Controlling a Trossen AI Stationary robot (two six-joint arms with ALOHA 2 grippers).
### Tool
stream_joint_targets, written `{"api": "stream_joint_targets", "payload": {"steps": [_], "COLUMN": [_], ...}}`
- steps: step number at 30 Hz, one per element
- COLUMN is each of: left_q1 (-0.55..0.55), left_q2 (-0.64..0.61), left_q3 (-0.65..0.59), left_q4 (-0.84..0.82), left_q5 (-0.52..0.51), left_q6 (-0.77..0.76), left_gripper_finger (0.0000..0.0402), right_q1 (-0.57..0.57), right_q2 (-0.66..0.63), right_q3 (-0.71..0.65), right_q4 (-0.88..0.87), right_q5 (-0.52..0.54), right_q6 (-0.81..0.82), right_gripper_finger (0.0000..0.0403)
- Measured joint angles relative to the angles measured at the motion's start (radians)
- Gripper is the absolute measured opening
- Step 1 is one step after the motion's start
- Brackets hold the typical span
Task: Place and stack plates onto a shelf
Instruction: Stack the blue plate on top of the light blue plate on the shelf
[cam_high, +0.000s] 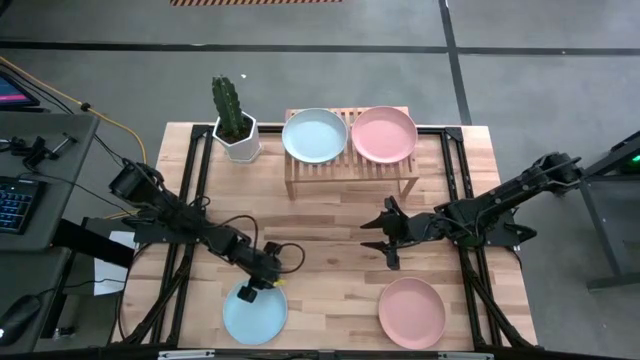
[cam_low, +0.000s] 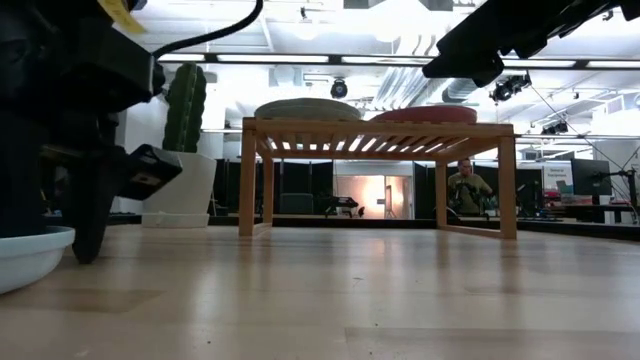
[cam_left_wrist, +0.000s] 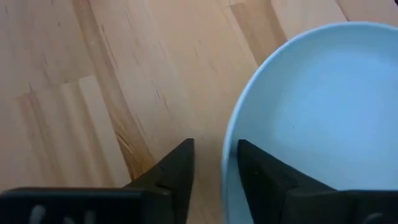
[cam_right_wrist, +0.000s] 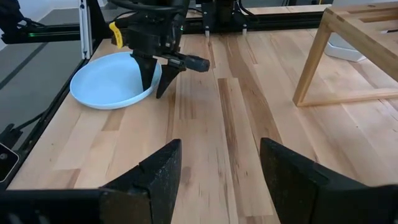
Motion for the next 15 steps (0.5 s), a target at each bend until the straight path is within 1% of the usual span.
{"api": "stream_joint_targets", "payload": {"steps": [2, 5, 6, 8, 10, 12, 15], "left_q1": [0.008, 0.025, 0.033, 0.05, 0.065, 0.088, 0.138], "left_q2": [-0.006, -0.029, -0.044, -0.078, -0.118, -0.175, -0.269], "left_q3": [0.0, -0.004, -0.005, -0.004, -0.004, -0.004, 0.022], "left_q4": [-0.004, -0.029, -0.035, -0.04, -0.069, -0.105, -0.2], "left_q5": [0.025, 0.098, 0.117, 0.138, 0.145, 0.174, 0.206], "left_q6": [-0.014, -0.059, -0.069, -0.088, -0.096, -0.111, -0.174], "left_gripper_finger": [0.0082, 0.0022, 0.0012, 0.001, 0.0006, 0.0004, 0.0003], "right_q1": [0.0, 0.0, 0.0, 0.0, 0.0, 0.0, 0.0], "right_q2": [0.0, 0.0, 0.0, 0.0, 0.0, 0.0, 0.0], "right_q3": [0.0, 0.0, 0.0, 0.0, 0.0, 0.0, 0.0], "right_q4": [0.0, 0.0, 0.0, 0.0, -0.003, -0.008, -0.018], "right_q5": [0.0, 0.0, 0.0, 0.0, 0.0, 0.0, 0.0], "right_q6": [-0.004, -0.007, -0.007, -0.007, -0.007, -0.007, -0.007], "right_gripper_finger": [0.0199, 0.0199, 0.0199, 0.0199, 0.0199, 0.0199, 0.0199]}}
